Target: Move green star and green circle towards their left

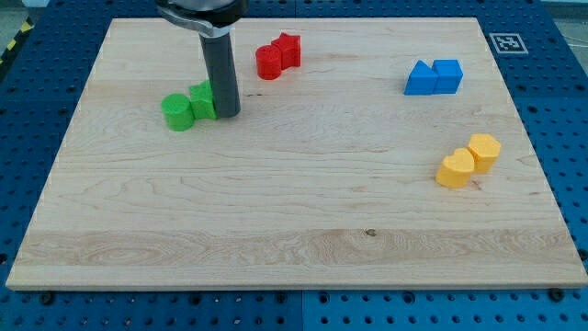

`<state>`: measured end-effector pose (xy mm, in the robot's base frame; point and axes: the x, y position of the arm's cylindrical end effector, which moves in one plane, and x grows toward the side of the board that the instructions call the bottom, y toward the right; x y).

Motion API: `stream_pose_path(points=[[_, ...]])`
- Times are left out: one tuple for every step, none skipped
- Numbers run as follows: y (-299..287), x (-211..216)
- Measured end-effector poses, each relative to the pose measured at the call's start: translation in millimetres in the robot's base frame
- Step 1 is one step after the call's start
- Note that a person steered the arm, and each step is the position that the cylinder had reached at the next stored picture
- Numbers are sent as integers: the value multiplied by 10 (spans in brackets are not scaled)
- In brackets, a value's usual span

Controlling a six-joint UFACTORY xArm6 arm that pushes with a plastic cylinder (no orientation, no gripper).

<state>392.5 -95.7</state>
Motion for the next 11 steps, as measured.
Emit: stream_pose_path(points=[[19, 0], [139, -19], [139, -210], [136, -363], [-16, -294], [-24, -153], [-118, -127], [-243, -126], [-309, -118], [-469, -118], [-608, -118]])
